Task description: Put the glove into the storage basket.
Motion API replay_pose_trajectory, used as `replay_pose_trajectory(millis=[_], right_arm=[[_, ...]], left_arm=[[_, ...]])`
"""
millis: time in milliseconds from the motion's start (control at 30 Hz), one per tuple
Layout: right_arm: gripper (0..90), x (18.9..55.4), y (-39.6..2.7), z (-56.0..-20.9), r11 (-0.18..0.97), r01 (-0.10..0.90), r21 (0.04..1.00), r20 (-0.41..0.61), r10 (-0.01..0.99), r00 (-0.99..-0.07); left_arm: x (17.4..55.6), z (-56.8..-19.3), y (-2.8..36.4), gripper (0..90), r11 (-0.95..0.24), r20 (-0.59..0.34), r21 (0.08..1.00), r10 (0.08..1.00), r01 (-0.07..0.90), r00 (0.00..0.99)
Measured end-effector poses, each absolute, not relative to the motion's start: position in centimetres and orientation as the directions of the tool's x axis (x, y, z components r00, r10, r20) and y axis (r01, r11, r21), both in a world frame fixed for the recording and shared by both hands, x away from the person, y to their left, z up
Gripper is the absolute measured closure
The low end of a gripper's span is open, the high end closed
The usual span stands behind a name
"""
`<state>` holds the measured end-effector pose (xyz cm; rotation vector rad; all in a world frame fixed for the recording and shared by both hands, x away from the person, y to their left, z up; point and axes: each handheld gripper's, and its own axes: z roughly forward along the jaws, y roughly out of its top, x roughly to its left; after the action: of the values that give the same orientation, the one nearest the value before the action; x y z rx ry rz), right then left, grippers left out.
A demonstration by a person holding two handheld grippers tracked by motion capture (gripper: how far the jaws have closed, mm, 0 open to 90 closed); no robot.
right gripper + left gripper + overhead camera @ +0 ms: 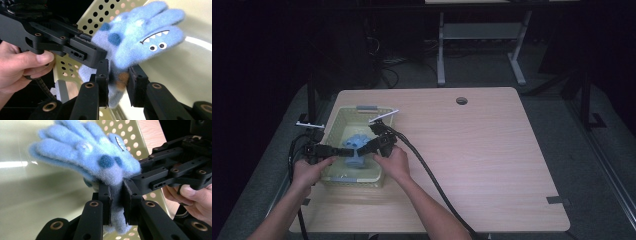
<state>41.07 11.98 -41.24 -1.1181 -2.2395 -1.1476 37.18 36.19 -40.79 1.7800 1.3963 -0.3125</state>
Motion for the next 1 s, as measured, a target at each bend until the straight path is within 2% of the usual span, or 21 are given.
replay_pose_trajectory(millis=[133, 300, 433, 567, 700, 867, 1000], right_arm=[[71.9, 41.2, 11.1, -40.6, 0.345, 0.788, 0.51, 0.607, 0.504, -0.614], [71.3, 40.7, 10.1, -39.7, 0.341, 0.782, 0.521, 0.605, 0.499, -0.62], [71.4, 40.3, 9.5, -39.3, 0.333, 0.78, 0.53, 0.608, 0.493, -0.623], [69.8, 40.2, 8.8, -39.2, 0.316, 0.785, 0.533, 0.623, 0.482, -0.616], [69.6, 40.1, 8.4, -39.1, 0.314, 0.785, 0.534, 0.626, 0.477, -0.616], [69.1, 40.0, 8.2, -38.8, 0.297, 0.786, 0.542, 0.637, 0.465, -0.615], [69.1, 40.0, 8.0, -38.6, 0.286, 0.788, 0.546, 0.644, 0.457, -0.613]], left_arm=[[37.4, -40.7, 35.3, 77.7, -0.134, -0.537, 0.426, 0.759, 0.895, 0.369], [38.1, -41.1, 33.3, 75.1, -0.269, -0.402, 0.334, 0.826, 0.903, 0.395], [38.4, -41.1, 32.9, 71.6, -0.307, -0.339, 0.317, 0.847, 0.897, 0.41], [38.3, -40.8, 33.2, 64.9, -0.296, -0.313, 0.326, 0.863, 0.898, 0.398], [38.5, -39.9, 33.8, 64.1, -0.271, -0.307, 0.344, 0.872, 0.899, 0.381], [38.6, -38.7, 34.1, 70.1, -0.273, -0.278, 0.38, 0.877, 0.884, 0.391], [38.9, -39.7, 33.4, 73.4, -0.298, -0.266, 0.335, 0.88, 0.894, 0.393]])
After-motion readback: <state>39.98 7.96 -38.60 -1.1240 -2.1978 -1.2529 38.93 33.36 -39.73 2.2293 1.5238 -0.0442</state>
